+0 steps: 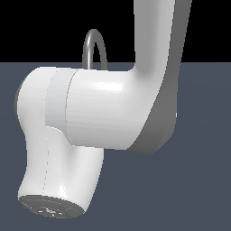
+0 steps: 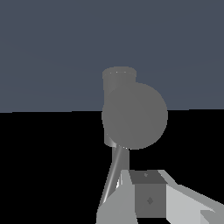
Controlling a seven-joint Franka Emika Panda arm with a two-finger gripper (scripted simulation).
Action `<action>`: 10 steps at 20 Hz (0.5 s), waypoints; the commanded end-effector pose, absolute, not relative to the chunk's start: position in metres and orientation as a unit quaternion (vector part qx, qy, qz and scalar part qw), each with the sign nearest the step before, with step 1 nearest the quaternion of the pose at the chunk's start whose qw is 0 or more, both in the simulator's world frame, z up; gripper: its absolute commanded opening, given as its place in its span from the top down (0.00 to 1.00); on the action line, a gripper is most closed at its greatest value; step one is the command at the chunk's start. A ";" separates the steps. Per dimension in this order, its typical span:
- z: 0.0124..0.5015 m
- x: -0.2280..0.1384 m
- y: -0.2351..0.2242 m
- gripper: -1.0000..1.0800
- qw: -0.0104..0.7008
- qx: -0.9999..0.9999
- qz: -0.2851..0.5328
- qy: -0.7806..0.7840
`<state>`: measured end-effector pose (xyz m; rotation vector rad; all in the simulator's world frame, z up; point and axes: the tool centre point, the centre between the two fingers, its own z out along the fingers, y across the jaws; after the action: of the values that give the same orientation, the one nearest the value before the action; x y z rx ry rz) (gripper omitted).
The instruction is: Turn on the faucet by rotating a designated handle.
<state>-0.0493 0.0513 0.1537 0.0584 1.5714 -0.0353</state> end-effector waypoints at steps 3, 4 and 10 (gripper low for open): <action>0.146 -0.050 0.002 1.00 0.706 0.038 -0.038 0.707; 0.146 -0.050 0.002 1.00 0.706 0.038 -0.038 0.707; 0.138 -0.050 0.025 1.00 0.708 0.038 -0.027 0.705</action>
<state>-0.0483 0.0335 0.1513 0.0895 1.5444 -0.0537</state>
